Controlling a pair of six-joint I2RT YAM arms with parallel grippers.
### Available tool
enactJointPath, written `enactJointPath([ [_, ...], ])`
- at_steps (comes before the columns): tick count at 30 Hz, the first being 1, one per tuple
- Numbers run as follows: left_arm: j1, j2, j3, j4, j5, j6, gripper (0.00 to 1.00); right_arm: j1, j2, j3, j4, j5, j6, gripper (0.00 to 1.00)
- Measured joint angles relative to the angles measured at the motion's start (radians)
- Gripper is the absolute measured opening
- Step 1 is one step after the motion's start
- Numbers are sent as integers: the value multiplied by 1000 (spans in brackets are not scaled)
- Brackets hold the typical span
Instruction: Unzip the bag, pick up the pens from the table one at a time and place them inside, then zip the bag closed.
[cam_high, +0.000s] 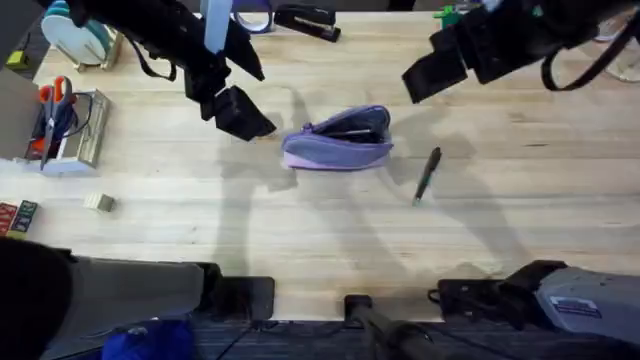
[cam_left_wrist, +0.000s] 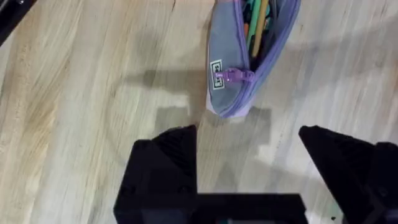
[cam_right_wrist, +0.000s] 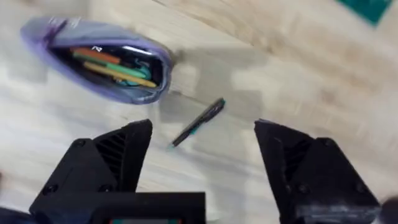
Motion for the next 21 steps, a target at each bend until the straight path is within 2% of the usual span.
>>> enactJointPath([
  [4, 0, 0, 0, 0, 0, 0, 993, -18, 0, 0, -43, 26, 223, 996],
  [9, 0, 0, 0, 0, 0, 0, 993, -20, 0, 0, -48, 38, 399, 996],
  [21, 0, 0, 0, 0, 0, 0, 993, -20, 0, 0, -56, 40, 511, 996],
])
